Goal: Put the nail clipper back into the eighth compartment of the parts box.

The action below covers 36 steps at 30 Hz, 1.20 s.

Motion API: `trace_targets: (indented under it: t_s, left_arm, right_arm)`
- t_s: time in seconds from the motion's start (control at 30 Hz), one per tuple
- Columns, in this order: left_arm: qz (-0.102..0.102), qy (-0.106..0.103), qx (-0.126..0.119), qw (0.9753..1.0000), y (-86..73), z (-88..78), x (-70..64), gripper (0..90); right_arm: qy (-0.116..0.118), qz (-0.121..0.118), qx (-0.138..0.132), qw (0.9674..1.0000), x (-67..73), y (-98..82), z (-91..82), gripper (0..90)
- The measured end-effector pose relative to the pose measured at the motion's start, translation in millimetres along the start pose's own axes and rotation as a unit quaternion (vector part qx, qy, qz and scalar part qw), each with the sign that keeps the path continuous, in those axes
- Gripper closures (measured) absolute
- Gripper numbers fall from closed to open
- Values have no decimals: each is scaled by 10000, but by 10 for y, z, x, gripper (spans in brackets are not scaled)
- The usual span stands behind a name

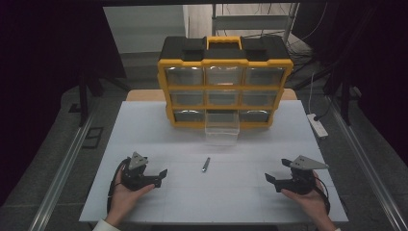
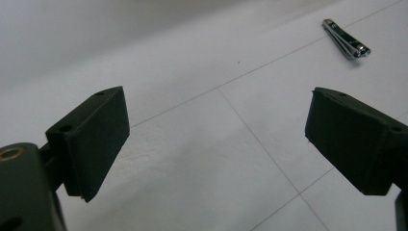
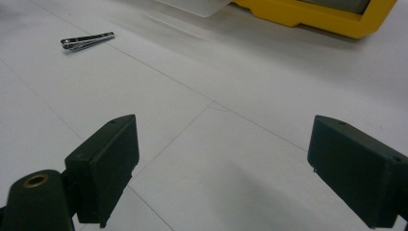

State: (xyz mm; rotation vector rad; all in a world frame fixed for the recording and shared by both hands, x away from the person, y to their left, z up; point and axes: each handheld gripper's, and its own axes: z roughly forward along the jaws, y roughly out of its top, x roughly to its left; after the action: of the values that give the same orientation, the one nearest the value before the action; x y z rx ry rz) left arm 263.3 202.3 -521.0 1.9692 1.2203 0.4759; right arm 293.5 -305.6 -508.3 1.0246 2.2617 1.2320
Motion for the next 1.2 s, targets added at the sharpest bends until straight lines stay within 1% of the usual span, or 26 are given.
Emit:
trace_targets:
  t_s: [0.1,0.17,0.27,0.37,0.47,0.7,0.83,0.9,1.07,1.2]
  left_arm:
    - [0,26,40,10000,7,14,-11,89]
    - [-39,7,64,10000,3,15,-16,89]
    - [-58,24,56,10000,7,16,-15,90]
    - [-54,-3,53,10000,4,19,-14,91]
    - [-35,-9,51,10000,-2,17,-21,92]
    - [53,12,-21,10000,0,-9,-36,92]
    - [27,13,-72,10000,8,-25,-30,111]
    - [1,-10,-98,10000,15,-30,-34,113]
    - [5,19,-97,10000,37,-57,-65,113]
    - [5,62,-87,9999,60,-86,-72,112]
  right_arm:
    - [6,-12,21,10000,-8,-12,-10,110]
    - [33,0,-20,10000,-10,-5,-22,110]
    - [1,-8,18,10000,-7,-6,-14,111]
    - [-16,16,78,10000,-6,-14,-10,112]
    - [-81,-9,100,9999,8,-15,-26,113]
    - [-79,-24,90,9999,34,-8,-26,114]
    - [-67,-35,134,9999,36,-12,-8,114]
    - [-47,-4,145,9999,31,-14,-6,114]
    - [-49,13,148,9999,31,-14,-4,115]
    - [-79,-22,168,9998,45,-16,-4,115]
